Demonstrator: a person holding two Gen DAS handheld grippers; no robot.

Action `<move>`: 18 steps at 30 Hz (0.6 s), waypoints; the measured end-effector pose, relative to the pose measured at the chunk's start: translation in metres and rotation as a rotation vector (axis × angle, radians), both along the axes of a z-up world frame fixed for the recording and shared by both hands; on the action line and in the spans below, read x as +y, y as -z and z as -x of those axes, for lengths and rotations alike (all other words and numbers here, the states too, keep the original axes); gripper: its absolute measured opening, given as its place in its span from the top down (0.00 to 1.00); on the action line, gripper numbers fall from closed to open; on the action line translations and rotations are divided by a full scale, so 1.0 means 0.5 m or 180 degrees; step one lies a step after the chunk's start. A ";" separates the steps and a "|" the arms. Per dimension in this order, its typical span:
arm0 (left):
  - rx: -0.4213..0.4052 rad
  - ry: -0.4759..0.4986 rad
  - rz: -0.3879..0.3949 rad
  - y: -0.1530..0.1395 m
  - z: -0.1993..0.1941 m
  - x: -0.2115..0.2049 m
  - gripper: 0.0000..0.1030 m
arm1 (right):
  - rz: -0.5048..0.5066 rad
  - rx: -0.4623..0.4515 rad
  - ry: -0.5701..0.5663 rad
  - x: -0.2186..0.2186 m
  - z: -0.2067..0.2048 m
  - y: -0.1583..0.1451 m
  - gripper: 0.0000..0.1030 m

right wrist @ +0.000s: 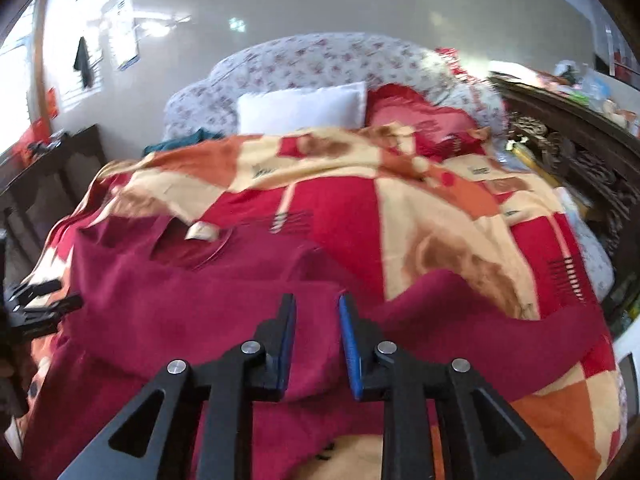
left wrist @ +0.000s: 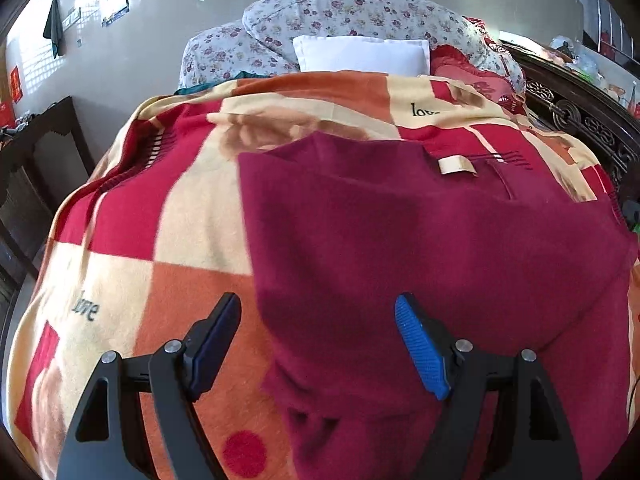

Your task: Fold small clothes

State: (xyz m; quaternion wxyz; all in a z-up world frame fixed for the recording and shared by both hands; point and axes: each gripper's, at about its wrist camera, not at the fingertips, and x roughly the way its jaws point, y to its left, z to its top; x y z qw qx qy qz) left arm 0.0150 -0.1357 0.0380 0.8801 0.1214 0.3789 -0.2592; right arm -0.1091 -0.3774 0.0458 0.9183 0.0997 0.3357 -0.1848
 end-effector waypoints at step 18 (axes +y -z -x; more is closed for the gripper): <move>-0.0165 -0.0014 -0.0055 -0.023 0.087 -0.063 0.19 | -0.0220 0.0029 -0.0109 0.054 0.033 0.021 0.60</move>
